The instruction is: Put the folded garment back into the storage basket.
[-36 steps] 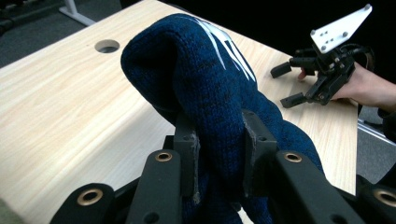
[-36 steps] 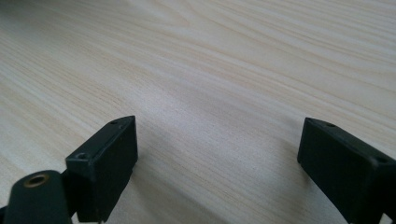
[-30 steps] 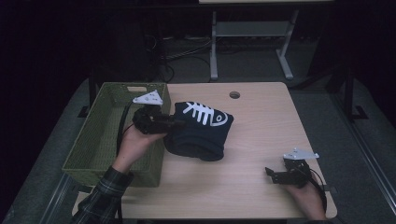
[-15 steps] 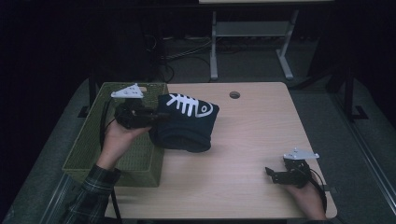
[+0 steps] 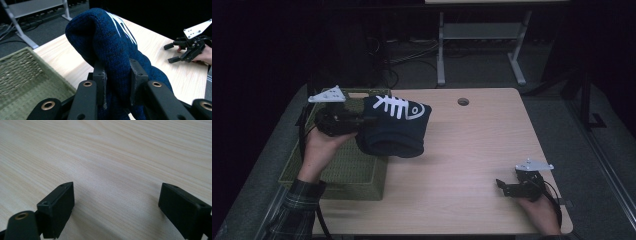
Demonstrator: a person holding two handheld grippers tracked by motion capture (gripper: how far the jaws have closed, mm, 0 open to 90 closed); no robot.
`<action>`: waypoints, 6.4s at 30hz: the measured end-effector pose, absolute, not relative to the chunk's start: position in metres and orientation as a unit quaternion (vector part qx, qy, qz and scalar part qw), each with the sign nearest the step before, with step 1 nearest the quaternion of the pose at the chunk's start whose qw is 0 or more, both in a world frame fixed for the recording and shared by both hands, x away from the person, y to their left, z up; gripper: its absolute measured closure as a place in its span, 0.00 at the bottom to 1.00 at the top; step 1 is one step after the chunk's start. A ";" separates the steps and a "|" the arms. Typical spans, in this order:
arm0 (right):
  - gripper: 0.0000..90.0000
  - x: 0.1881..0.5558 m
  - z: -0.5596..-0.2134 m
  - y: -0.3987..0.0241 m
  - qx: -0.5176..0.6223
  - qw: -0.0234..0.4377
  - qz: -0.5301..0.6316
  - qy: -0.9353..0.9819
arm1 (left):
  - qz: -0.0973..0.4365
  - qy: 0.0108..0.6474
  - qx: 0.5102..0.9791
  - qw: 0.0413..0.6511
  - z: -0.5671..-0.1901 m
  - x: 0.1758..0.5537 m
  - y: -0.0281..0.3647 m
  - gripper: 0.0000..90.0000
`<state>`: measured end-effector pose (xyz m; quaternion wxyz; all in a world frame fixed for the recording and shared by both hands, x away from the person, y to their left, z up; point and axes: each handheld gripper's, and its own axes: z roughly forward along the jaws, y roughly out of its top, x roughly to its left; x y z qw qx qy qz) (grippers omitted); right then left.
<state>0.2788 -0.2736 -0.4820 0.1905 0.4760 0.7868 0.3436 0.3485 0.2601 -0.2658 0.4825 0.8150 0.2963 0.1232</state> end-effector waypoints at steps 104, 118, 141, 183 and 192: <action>0.14 0.279 -0.482 -0.274 0.476 0.191 0.343 0.787 | 0.105 0.403 0.831 0.369 -0.344 0.380 0.358 0.77; 0.14 0.279 -0.482 -0.274 0.476 0.191 0.343 0.787 | 0.132 0.435 0.832 0.318 -0.365 0.400 0.369 0.66; 0.14 0.279 -0.482 -0.274 0.476 0.191 0.343 0.787 | 0.198 0.481 0.800 0.299 -0.357 0.393 0.388 0.31; 0.14 0.279 -0.482 -0.274 0.476 0.191 0.343 0.787 | 0.135 0.339 0.811 0.458 -0.321 0.341 0.212 0.20; 0.14 0.279 -0.482 -0.274 0.476 0.191 0.344 0.787 | 0.117 0.316 0.819 0.465 -0.330 0.326 0.161 0.19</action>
